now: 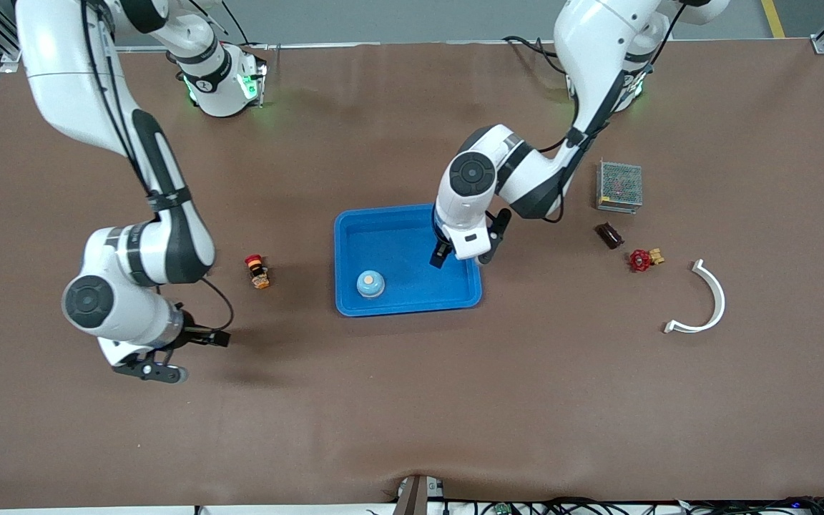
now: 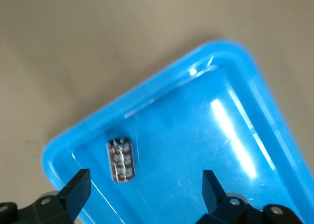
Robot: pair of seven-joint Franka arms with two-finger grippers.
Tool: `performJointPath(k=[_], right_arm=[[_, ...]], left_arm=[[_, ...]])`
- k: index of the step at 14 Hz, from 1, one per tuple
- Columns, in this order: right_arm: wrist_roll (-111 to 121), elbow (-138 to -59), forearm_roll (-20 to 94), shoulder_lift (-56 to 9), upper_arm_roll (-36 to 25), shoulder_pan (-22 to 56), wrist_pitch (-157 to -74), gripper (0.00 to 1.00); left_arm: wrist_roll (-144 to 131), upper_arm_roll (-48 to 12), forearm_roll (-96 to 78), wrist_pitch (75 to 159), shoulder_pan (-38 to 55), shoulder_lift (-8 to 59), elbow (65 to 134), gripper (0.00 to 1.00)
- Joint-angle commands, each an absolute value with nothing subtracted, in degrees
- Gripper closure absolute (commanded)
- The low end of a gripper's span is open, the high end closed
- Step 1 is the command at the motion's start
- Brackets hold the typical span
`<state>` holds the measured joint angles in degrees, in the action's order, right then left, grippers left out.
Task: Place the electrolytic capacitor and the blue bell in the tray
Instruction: 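Open both grippers in the tray and draw them back out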
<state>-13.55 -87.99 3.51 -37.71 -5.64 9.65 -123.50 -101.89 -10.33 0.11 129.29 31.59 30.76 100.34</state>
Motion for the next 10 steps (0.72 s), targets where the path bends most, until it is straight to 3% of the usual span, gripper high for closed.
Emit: performJointPath(k=[1,4,10], right_arm=[[-8.90,-91.84,3.34,-35.77,-4.48,5.99,-124.80,0.00],[-1.96,-96.66,3.34,-34.63,-4.48,2.04,-130.49,0.00],[6.32,-101.51,3.34,-34.63,-4.48,-3.16,-137.20,0.00]], left_arm=[[-94.78,-10.28,1.23,123.94,28.75,26.65,100.72,0.00],[-85.12,-10.37,2.64,118.75,23.92,22.60,103.61,0.00],[-65.33,-11.07,2.72,119.18,13.11,15.56,117.49,0.00]])
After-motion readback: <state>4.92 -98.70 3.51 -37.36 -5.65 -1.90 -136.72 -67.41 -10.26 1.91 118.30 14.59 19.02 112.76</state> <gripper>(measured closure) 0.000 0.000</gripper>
